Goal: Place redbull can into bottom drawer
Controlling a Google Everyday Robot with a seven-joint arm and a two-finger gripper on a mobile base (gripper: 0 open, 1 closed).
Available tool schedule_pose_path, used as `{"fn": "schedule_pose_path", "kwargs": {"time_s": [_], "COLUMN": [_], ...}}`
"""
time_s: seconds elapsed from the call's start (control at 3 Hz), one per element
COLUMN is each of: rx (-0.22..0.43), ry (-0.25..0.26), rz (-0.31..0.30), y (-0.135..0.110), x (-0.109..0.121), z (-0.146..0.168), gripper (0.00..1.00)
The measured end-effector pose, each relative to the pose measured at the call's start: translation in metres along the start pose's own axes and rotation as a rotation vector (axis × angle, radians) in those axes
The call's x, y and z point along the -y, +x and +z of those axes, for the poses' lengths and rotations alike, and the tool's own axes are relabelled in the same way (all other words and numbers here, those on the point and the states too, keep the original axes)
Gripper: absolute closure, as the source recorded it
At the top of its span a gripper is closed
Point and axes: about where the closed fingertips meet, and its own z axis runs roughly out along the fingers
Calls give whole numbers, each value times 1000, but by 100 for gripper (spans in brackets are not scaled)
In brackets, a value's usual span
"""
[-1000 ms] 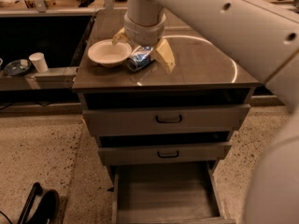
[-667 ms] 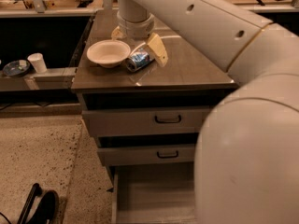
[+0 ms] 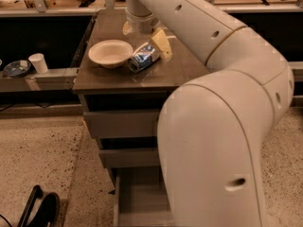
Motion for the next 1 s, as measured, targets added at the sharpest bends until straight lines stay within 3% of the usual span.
{"fn": "schedule_pose_path", "kwargs": {"time_s": [0.33, 1.0], "rx": [6, 67], "ry": [-14, -82], "rz": [41, 50], "y": [16, 23], "x": [-1, -20], "z": [7, 43], "gripper": [0, 2]}}
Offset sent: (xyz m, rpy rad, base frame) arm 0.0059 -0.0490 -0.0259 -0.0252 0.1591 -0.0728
